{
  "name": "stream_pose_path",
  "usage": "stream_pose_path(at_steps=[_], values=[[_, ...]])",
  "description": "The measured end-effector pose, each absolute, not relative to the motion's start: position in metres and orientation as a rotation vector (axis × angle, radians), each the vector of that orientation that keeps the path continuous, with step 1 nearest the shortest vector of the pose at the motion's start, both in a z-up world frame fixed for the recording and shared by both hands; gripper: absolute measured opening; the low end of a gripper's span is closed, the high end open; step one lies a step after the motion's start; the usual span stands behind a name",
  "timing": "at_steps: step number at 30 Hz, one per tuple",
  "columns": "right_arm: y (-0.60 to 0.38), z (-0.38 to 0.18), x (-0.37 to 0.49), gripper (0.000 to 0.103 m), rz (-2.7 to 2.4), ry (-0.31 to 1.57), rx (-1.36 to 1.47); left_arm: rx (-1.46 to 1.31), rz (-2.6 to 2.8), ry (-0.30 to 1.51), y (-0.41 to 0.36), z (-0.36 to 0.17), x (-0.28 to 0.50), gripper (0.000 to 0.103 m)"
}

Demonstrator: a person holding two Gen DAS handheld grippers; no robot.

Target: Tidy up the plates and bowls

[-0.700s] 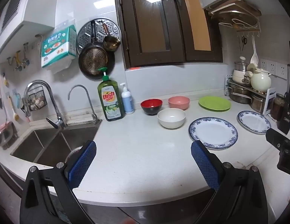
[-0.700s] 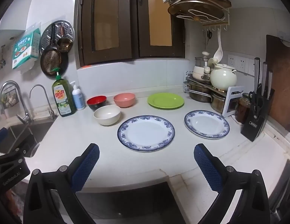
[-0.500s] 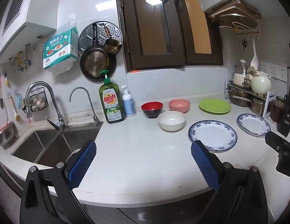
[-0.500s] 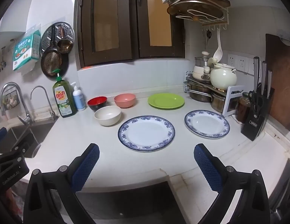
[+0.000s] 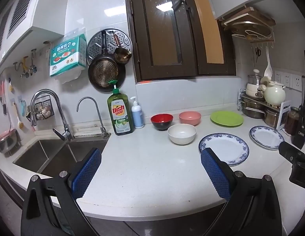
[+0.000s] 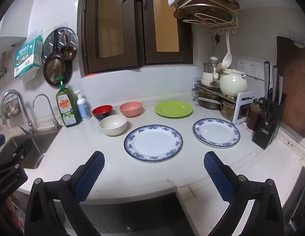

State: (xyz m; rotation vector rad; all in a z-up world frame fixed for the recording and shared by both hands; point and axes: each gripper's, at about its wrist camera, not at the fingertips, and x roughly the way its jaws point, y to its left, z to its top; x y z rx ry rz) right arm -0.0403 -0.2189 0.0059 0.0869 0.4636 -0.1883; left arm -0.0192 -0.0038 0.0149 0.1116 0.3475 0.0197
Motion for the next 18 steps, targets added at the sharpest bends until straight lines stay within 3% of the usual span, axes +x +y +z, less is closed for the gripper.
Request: stream_pose_path(at_steps=[18], values=[[-0.2201, 0.013, -0.0439, 0.102, -0.183, 0.46, 0.097, 0.105, 0.0, 0.321, -0.0053, 0.0213, -0.0224, 0.103]])
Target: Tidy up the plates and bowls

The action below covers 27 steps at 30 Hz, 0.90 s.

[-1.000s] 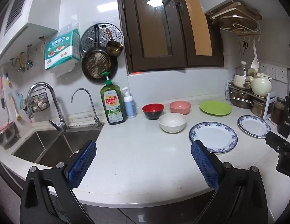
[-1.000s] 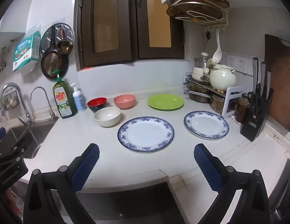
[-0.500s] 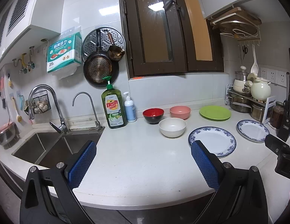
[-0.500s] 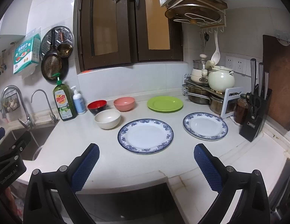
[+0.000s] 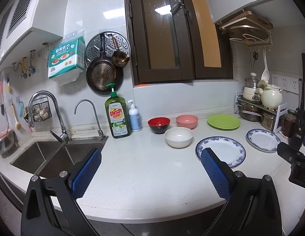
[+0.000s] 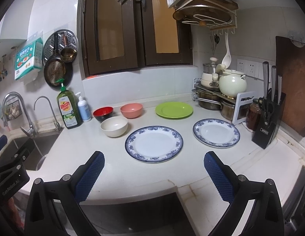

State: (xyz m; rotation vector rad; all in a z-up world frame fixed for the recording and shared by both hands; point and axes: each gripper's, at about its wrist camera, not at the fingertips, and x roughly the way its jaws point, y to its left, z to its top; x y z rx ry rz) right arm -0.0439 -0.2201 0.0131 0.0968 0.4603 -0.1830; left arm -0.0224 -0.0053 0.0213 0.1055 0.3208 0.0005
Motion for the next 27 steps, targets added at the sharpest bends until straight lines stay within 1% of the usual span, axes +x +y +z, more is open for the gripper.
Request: stream_pose_path(at_steps=[27], values=[[-0.2238, 0.0163, -0.0435, 0.102, -0.192, 0.455, 0.093, 0.121, -0.004, 0.306, -0.0116, 0.0236, -0.0224, 0.103]])
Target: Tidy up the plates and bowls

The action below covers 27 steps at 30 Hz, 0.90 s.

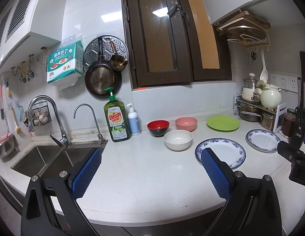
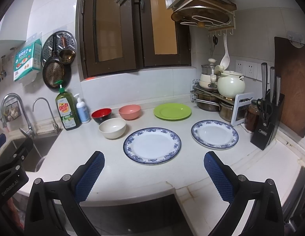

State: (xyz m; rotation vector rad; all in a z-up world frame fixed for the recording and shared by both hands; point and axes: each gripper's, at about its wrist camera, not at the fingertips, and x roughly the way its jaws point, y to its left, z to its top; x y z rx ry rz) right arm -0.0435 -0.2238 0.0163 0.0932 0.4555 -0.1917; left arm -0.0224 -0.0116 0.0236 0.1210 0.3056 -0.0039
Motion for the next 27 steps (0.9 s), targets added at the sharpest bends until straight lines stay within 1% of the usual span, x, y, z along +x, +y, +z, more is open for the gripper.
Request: stream_pose_path(at_steps=[17, 27], values=[[-0.219, 0.016, -0.039, 0.102, -0.199, 0.447, 0.076, 0.109, -0.009, 0.311, -0.004, 0.021, -0.016, 0.103], [-0.211, 0.007, -0.024, 0.102, -0.216, 0.465, 0.11, 0.097, -0.057, 0.34, 0.006, 0.013, 0.003, 0.103]])
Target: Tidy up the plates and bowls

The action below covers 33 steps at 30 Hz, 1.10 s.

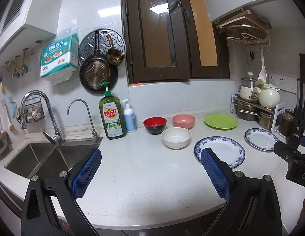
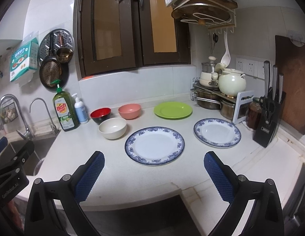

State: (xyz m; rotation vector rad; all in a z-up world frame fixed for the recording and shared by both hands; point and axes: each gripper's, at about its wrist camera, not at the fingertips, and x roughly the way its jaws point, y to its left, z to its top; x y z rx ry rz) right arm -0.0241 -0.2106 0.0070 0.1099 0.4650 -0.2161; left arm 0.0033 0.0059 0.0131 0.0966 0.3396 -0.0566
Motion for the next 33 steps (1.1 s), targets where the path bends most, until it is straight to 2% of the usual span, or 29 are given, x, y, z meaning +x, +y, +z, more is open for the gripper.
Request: stream_pose_path(at_steps=[12, 24, 33], values=[[-0.22, -0.012, 0.022, 0.102, -0.276, 0.52, 0.146, 0.109, -0.125, 0.43, -0.005, -0.004, 0.061, 0.103], [-0.272, -0.035, 0.11, 0.101, -0.315, 0.58, 0.16, 0.111, -0.172, 0.508, -0.061, -0.029, 0.159, 0.102], [-0.321, -0.071, 0.173, 0.093, -0.297, 0.684, 0.177, 0.126, -0.196, 0.624, -0.109, -0.064, 0.219, 0.097]])
